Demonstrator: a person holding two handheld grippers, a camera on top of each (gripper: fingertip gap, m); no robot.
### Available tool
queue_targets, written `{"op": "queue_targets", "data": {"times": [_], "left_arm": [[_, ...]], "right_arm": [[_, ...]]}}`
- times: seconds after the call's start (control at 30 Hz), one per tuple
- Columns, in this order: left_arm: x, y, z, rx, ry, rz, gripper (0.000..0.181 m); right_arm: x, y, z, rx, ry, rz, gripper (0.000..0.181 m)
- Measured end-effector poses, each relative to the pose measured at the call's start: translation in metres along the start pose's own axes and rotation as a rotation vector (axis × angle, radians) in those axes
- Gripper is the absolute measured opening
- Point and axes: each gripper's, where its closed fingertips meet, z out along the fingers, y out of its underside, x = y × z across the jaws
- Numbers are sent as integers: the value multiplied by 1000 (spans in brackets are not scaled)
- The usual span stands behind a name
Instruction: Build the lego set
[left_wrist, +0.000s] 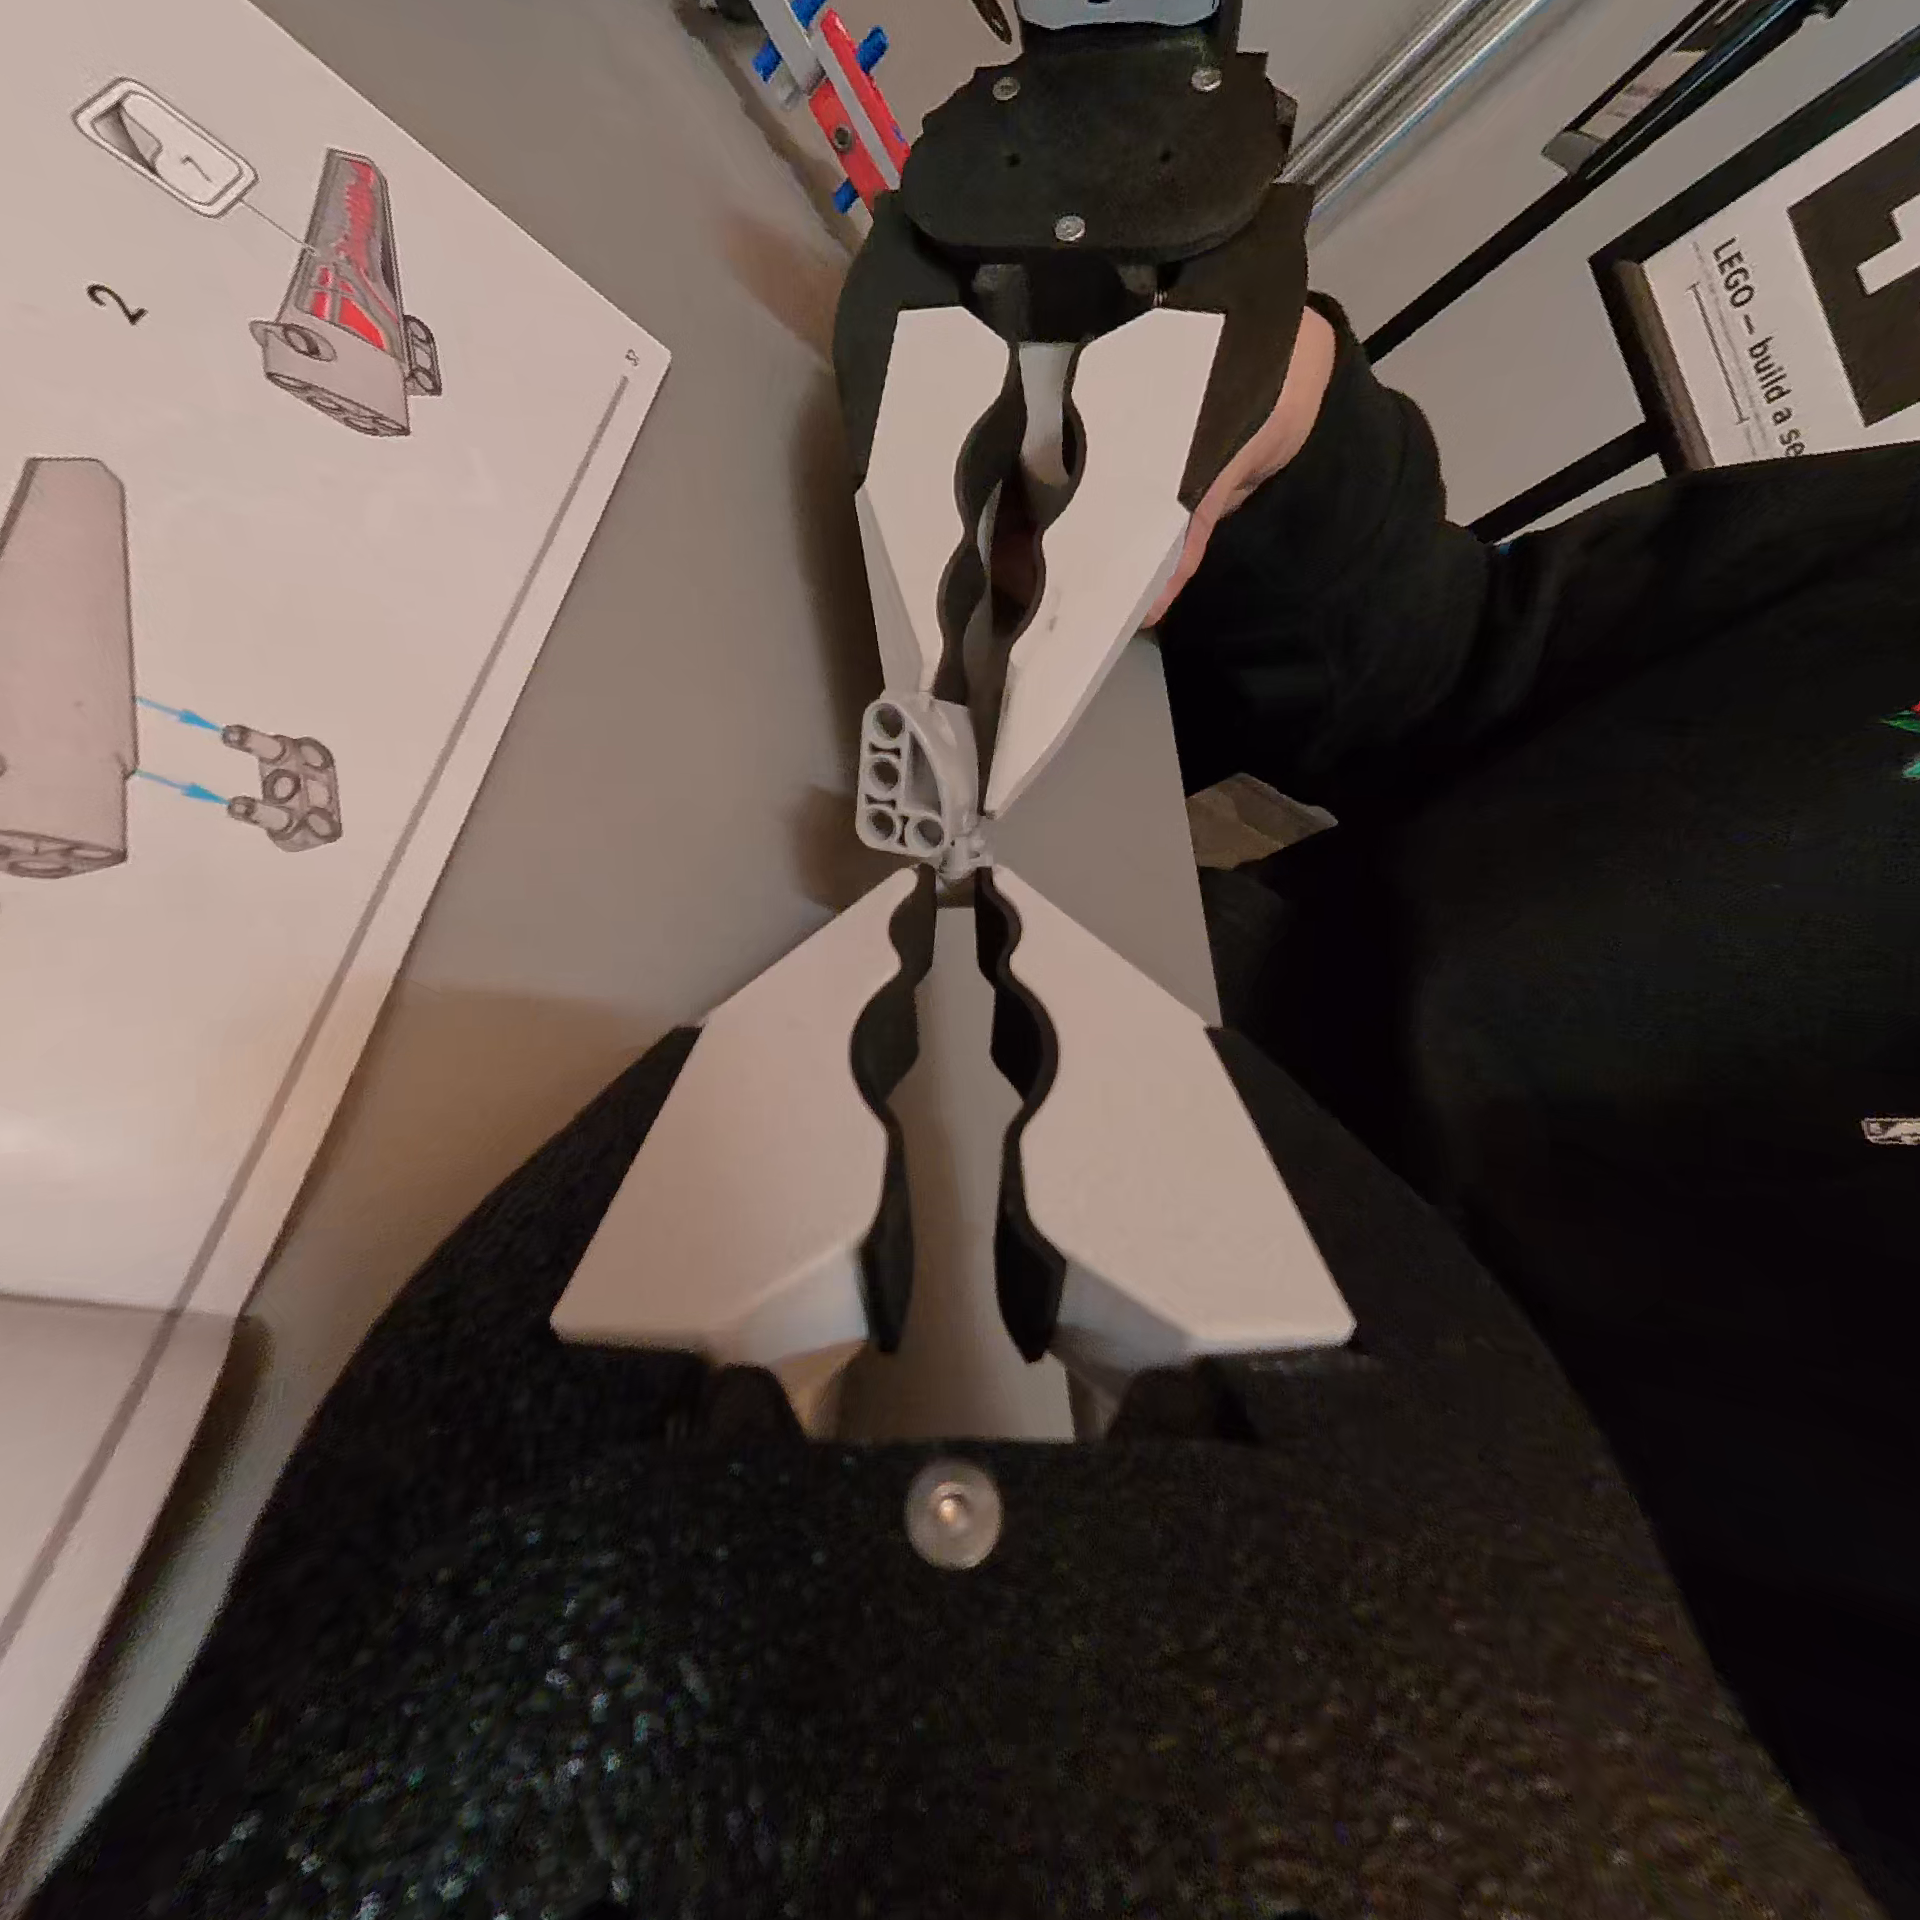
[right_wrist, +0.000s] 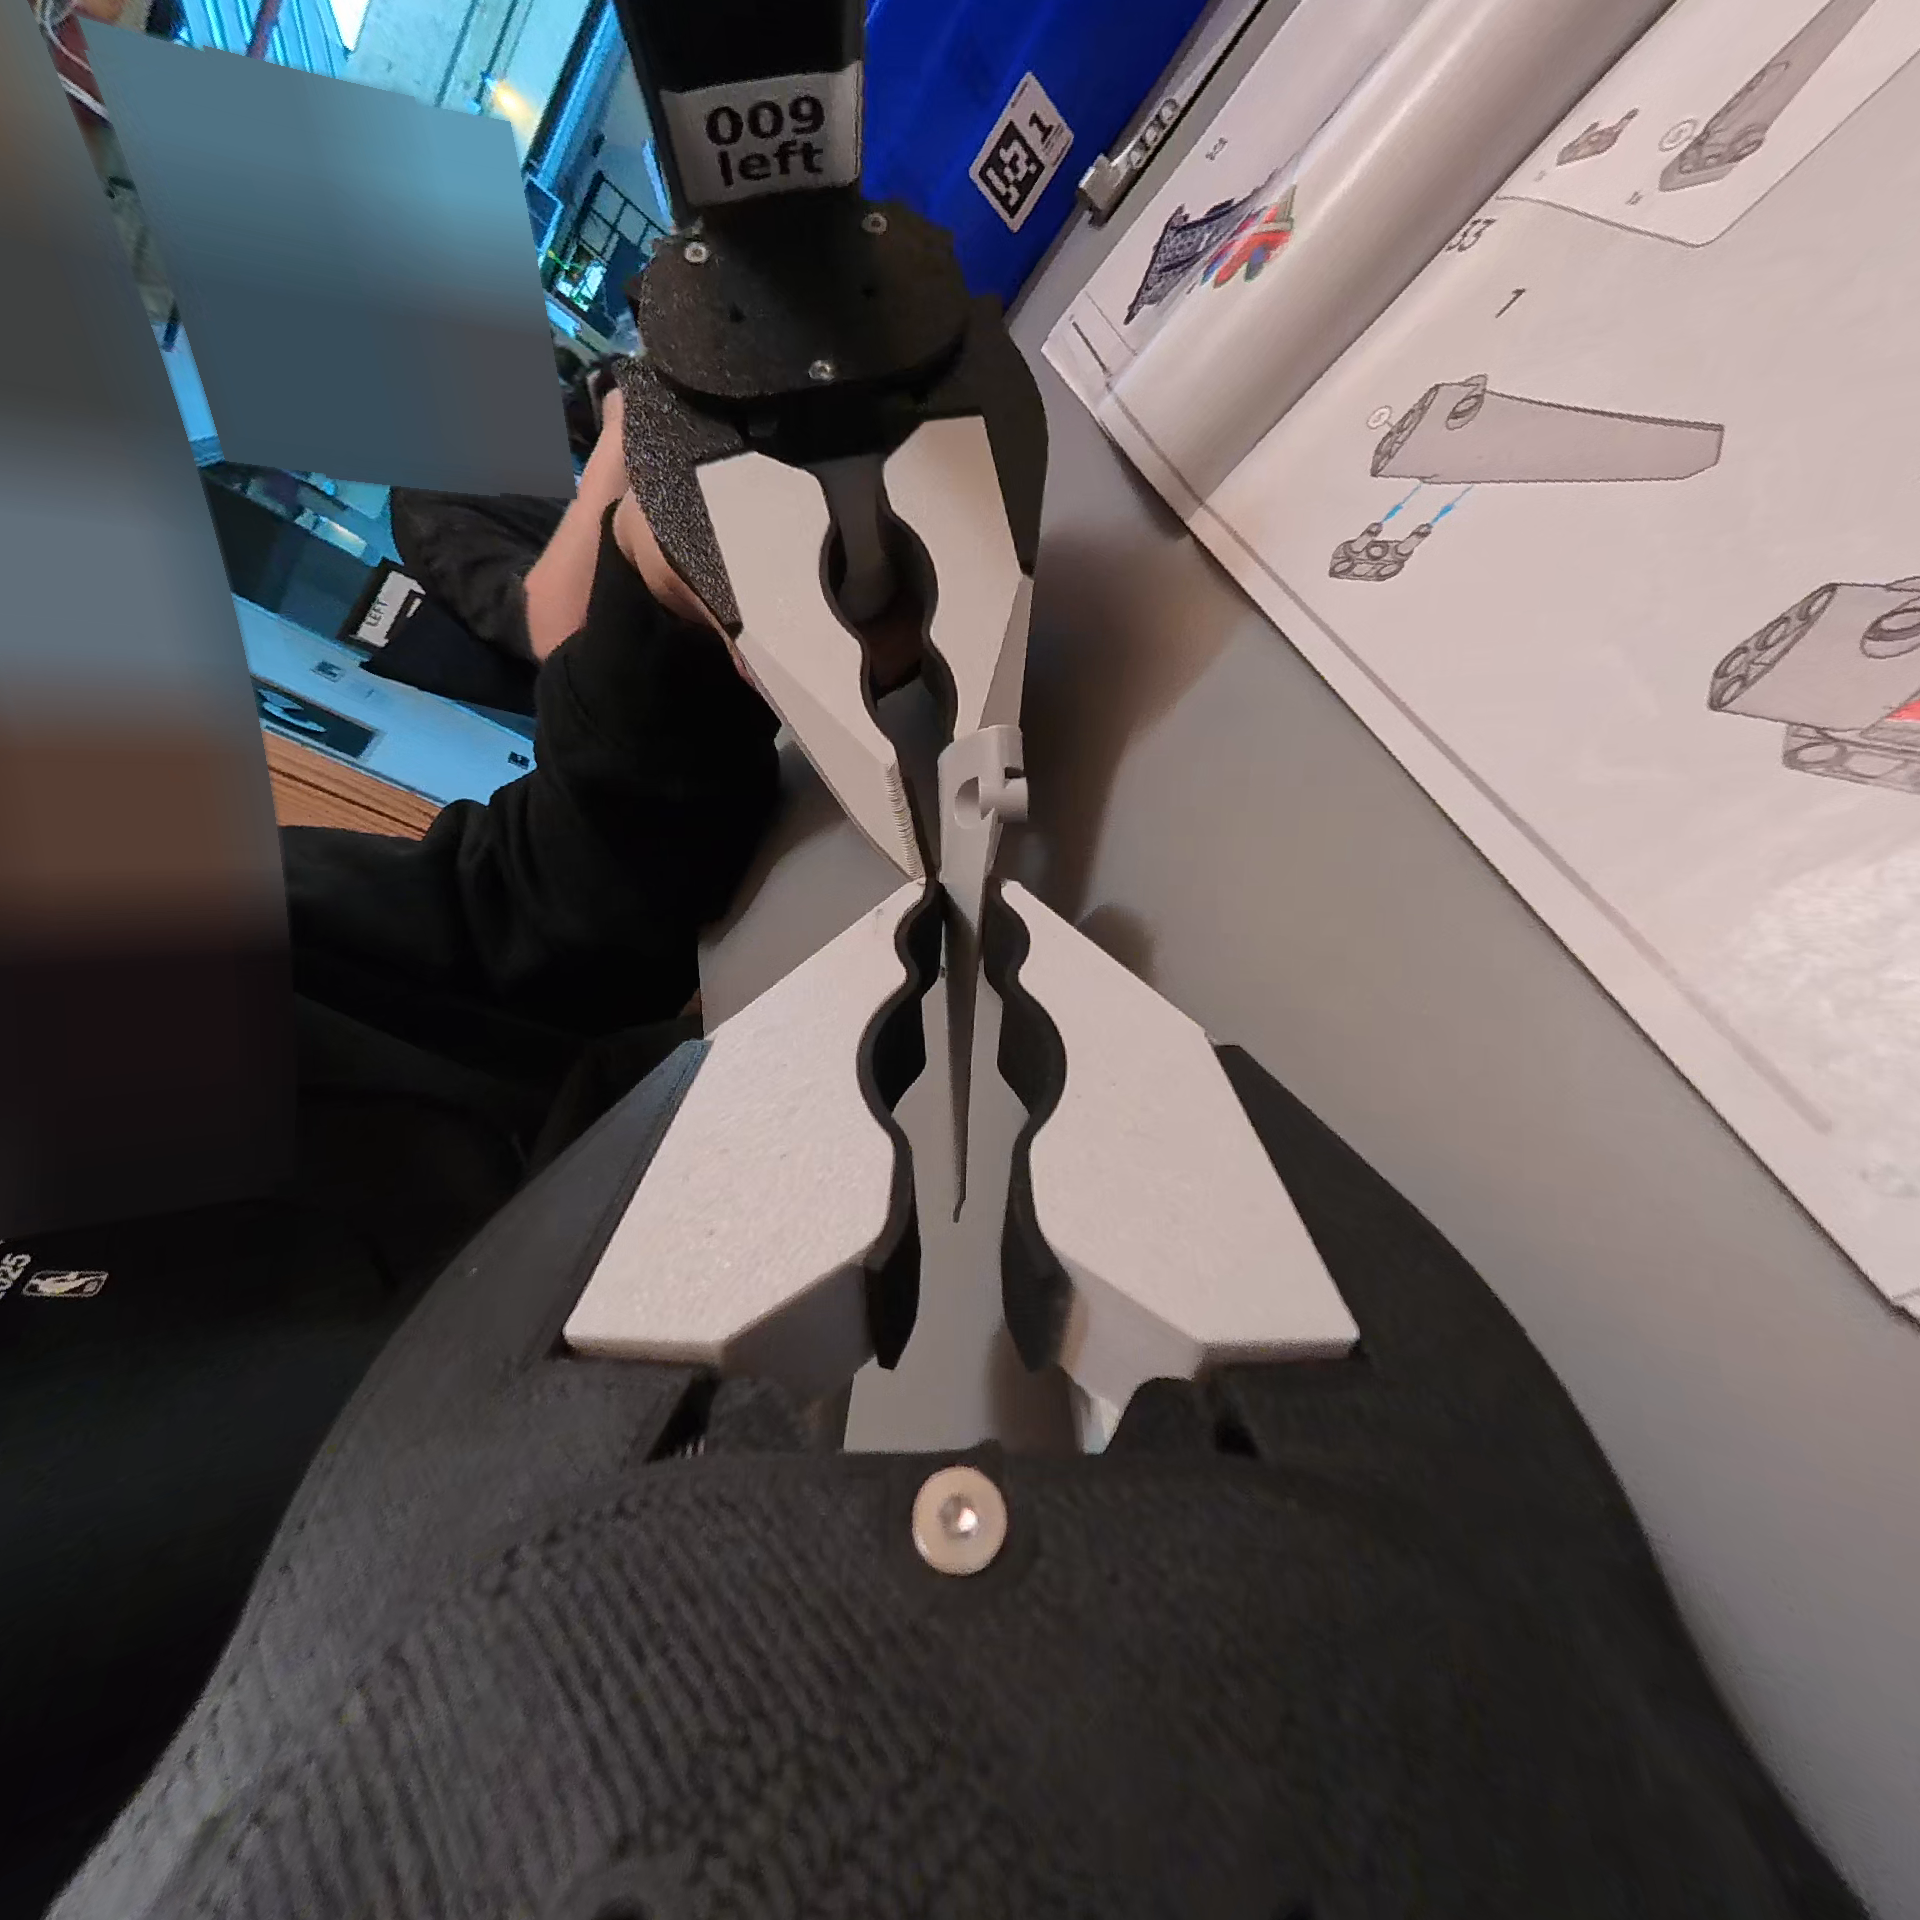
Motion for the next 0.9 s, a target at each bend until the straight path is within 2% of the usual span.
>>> {"op": "queue_targets", "data": {"times": [0.2,0.6,0.9], "left_arm": [[2,3,1,-15,25,23,4],[-3,-1,1,-12,-60,127,4],[-17,4,4,-36,-111,79,4]], "right_arm": [[-3,2,1,-14,-15,-12,5],[1,1,0,-19,-2,0,5],[15,5,4,-72,127,-51,6]]}}
